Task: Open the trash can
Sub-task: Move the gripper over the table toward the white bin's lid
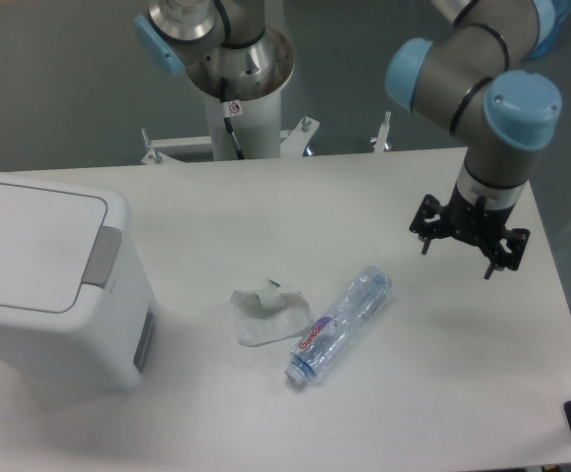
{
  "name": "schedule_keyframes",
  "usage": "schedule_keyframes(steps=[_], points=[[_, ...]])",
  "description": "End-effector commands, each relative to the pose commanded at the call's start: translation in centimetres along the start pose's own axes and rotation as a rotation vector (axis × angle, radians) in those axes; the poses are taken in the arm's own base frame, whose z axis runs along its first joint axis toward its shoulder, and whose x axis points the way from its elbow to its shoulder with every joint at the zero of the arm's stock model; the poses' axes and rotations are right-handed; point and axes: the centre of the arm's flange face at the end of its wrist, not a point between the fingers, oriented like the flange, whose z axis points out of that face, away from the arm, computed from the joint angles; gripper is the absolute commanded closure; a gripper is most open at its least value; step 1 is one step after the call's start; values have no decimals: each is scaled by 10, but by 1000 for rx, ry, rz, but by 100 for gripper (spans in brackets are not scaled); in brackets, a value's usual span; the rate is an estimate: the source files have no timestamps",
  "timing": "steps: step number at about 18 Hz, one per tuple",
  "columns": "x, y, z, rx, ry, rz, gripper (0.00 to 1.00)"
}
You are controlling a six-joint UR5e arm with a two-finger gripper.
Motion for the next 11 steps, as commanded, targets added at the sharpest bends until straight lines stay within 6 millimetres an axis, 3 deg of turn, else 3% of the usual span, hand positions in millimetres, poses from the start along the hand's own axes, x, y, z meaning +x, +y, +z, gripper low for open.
schedule_keyframes(steps=[3,11], points=[[19,-13,-26,69,13,-156,0],[148,-83,-73,55,77,-224,0]])
